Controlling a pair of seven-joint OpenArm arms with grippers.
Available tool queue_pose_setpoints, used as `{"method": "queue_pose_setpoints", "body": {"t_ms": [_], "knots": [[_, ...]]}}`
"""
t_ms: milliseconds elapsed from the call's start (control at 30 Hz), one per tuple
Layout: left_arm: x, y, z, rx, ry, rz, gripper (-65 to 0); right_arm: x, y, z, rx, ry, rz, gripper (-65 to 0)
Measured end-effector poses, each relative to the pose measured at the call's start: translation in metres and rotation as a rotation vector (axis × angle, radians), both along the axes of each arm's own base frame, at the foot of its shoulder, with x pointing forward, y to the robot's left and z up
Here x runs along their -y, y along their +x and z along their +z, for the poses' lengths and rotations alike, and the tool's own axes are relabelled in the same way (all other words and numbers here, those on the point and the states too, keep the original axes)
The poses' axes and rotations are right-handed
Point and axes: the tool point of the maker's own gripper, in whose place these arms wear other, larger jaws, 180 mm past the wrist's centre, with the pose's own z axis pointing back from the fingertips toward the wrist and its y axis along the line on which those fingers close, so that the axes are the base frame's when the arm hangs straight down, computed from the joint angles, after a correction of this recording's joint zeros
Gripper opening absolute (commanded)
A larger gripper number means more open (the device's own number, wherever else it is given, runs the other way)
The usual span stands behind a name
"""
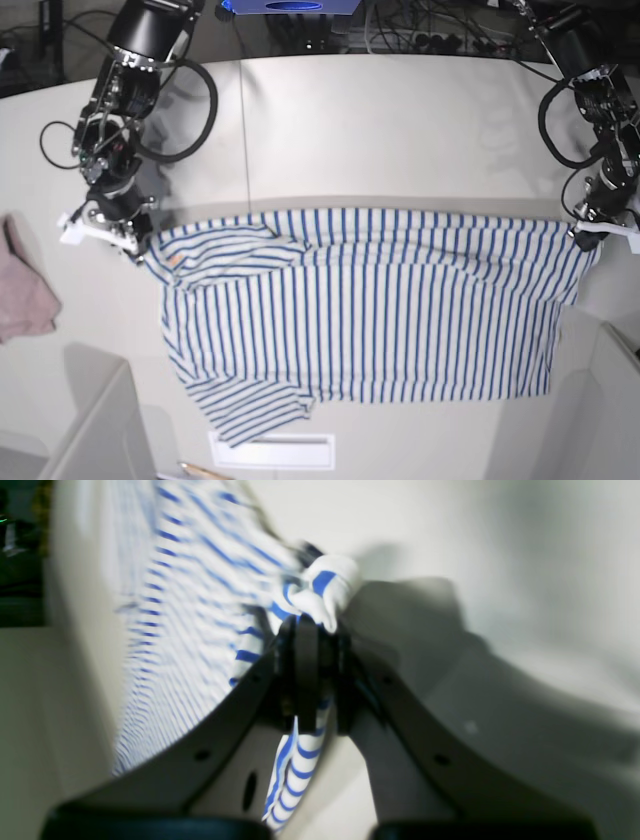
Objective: Fold the T-shirt properly
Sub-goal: 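Pull the shirt further toward the robot base with both grippers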
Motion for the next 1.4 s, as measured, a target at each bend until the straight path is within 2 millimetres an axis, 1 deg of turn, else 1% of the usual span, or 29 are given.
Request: {"method": "queue_pose_setpoints", "body": {"t_ms": [67, 100, 167, 200, 233, 300, 400, 533, 633, 700, 800, 933, 1033, 1100, 1167, 1267, 1400], "knots": [[-0.008, -0.001, 0.01, -0.023, -0.011, 0.007, -65.0, 0.0, 0.006, 0.022, 0.025, 0.02, -0.012, -65.0], [-0.015, 0.0, 0.02, -0.005, -0.021, 0.029, -65.0, -0.001, 0.009, 0.032, 0.042, 0.026, -0.01, -65.0], [-0.025, 0.0, 0.036, 0.019, -0.05, 0.056, -65.0, -0.008, 0.014, 0.044, 0.048, 0.055, 0.01, -65.0], [-0.03, -0.003, 0.042, 0.027, -0.052, 0.067, -65.0, -0.011, 0.015, 0.045, 0.05, 0.065, 0.026, -65.0], [-0.033, -0.007, 0.042, 0.015, -0.052, 0.074, -65.0, -0.014, 0.013, 0.042, 0.037, 0.076, 0.038, -65.0], [-0.035, -0.021, 0.032, -0.043, -0.033, 0.074, -65.0, -0.018, 0.0, 0.028, -0.006, 0.088, 0.043, -65.0], [-0.025, -0.046, 0.019, -0.106, -0.01, 0.046, -65.0, -0.016, -0.028, 0.002, -0.091, 0.087, 0.031, -65.0], [-0.016, -0.07, 0.002, -0.195, 0.021, 0.002, -65.0, -0.014, -0.054, -0.016, -0.15, 0.078, 0.025, -65.0], [-0.014, -0.09, -0.004, -0.245, 0.048, -0.016, -65.0, -0.015, -0.083, -0.036, -0.225, 0.081, 0.027, -65.0], [-0.014, -0.101, -0.006, -0.268, 0.06, -0.021, -65.0, -0.014, -0.098, -0.044, -0.262, 0.076, 0.026, -65.0], [-0.012, -0.115, -0.01, -0.305, 0.072, -0.033, -65.0, -0.01, -0.114, -0.049, -0.292, 0.065, 0.029, -65.0], [-0.007, -0.126, -0.003, -0.32, 0.113, -0.064, -65.0, -0.004, -0.146, -0.063, -0.365, 0.043, 0.029, -65.0], [-0.004, -0.134, 0.001, -0.331, 0.136, -0.085, -65.0, -0.003, -0.157, -0.06, -0.373, 0.029, 0.033, -65.0], [-0.004, -0.143, -0.003, -0.36, 0.139, -0.085, -65.0, -0.004, -0.164, -0.054, -0.371, 0.018, 0.04, -65.0], [-0.004, -0.148, -0.005, -0.374, 0.137, -0.087, -65.0, -0.003, -0.176, -0.05, -0.382, 0.004, 0.043, -65.0], [-0.003, -0.158, -0.008, -0.401, 0.141, -0.093, -65.0, -0.003, -0.188, -0.053, -0.409, 0.001, 0.043, -65.0], [-0.003, -0.176, -0.015, -0.45, 0.136, -0.097, -65.0, -0.003, -0.198, -0.055, -0.43, 0.0, 0.043, -65.0]]}}
